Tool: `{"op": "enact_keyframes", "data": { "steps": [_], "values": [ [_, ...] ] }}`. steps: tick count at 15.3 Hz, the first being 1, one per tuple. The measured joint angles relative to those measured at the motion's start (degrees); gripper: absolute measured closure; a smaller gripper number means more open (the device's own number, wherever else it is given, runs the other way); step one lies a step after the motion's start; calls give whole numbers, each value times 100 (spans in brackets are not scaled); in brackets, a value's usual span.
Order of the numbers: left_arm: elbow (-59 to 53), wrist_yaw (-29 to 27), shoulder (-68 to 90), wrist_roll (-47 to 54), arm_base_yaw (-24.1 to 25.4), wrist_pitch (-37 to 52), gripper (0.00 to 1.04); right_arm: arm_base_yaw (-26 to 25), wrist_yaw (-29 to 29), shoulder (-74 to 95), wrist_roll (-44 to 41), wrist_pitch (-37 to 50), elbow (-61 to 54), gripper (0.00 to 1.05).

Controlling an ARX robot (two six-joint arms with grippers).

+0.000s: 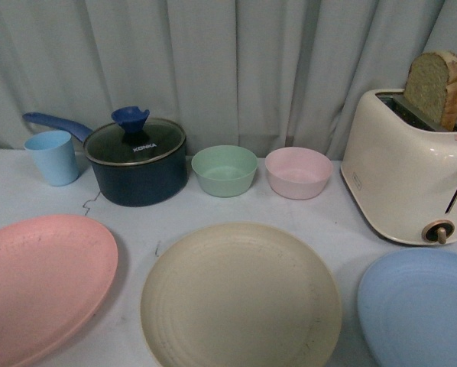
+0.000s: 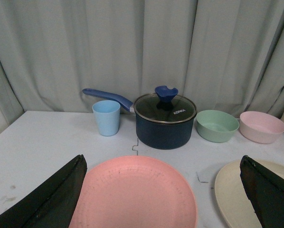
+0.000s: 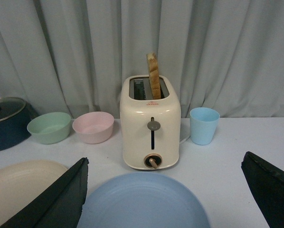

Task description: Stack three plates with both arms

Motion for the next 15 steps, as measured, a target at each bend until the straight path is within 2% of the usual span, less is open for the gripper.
{"op": "enact_keyframes", "data": {
  "steps": [15],
  "values": [
    [-2,2,0,0,0,0,7,0,0,0,0,0,0,6]
  ]
}}
